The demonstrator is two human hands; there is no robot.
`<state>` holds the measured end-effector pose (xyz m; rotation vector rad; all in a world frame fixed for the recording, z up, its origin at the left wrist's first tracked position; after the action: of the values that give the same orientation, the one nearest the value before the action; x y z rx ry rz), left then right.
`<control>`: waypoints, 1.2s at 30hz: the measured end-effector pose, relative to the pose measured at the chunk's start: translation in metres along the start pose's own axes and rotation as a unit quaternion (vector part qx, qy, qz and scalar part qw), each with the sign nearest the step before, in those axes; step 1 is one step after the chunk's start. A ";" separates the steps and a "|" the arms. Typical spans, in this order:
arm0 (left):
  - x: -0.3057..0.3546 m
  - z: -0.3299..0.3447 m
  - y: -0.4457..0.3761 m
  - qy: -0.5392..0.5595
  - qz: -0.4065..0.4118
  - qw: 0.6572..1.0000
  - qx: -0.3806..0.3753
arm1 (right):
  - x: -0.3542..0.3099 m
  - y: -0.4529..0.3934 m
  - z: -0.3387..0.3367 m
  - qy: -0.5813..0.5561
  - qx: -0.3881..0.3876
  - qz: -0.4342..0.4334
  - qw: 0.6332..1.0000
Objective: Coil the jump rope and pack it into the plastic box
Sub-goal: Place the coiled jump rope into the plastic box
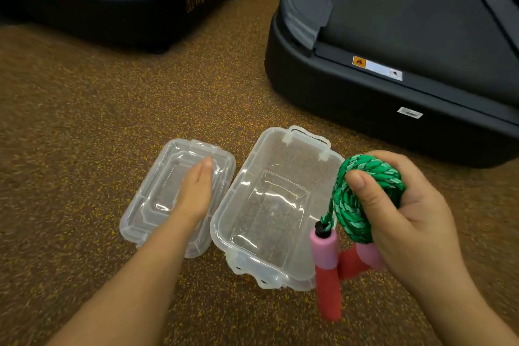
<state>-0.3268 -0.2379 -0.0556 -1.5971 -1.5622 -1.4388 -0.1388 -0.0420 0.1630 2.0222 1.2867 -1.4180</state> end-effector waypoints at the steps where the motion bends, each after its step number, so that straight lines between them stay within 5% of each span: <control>1: 0.027 0.000 0.011 0.051 0.036 0.998 0.003 | -0.002 0.000 0.002 0.005 -0.004 -0.002 1.000; 5: 0.112 0.036 0.067 0.151 0.153 0.966 -0.145 | -0.004 0.002 0.006 0.024 -0.017 -0.005 1.000; 8: 0.132 0.086 0.111 0.196 0.151 0.903 -0.352 | -0.011 0.001 0.003 0.026 -0.009 -0.016 0.999; 12: 0.124 0.125 0.147 0.201 0.100 0.871 -0.438 | -0.021 -0.010 -0.009 -0.013 0.014 -0.020 1.000; 18: 0.126 0.135 0.148 0.183 0.103 0.856 -0.473 | -0.003 -0.041 -0.022 -0.101 0.081 0.006 0.992; 24: 0.118 0.117 0.105 0.146 0.073 0.913 -0.373 | 0.046 -0.064 -0.018 -0.218 0.154 0.095 0.959; 36: 0.056 0.121 0.055 0.123 -0.011 0.938 -0.325 | 0.114 -0.088 0.053 -0.093 0.105 0.180 0.974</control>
<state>-0.2461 -0.1209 -0.0284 -1.6382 -1.0091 -2.2261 -0.2317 0.0207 0.0575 2.0617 0.6730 -1.5700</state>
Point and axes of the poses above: each hand's wrist, its own y-axis away from the middle knuckle, its own z-axis out of the palm, x = y × z, the point moved 8 cm from there along -y, towards the middle knuckle
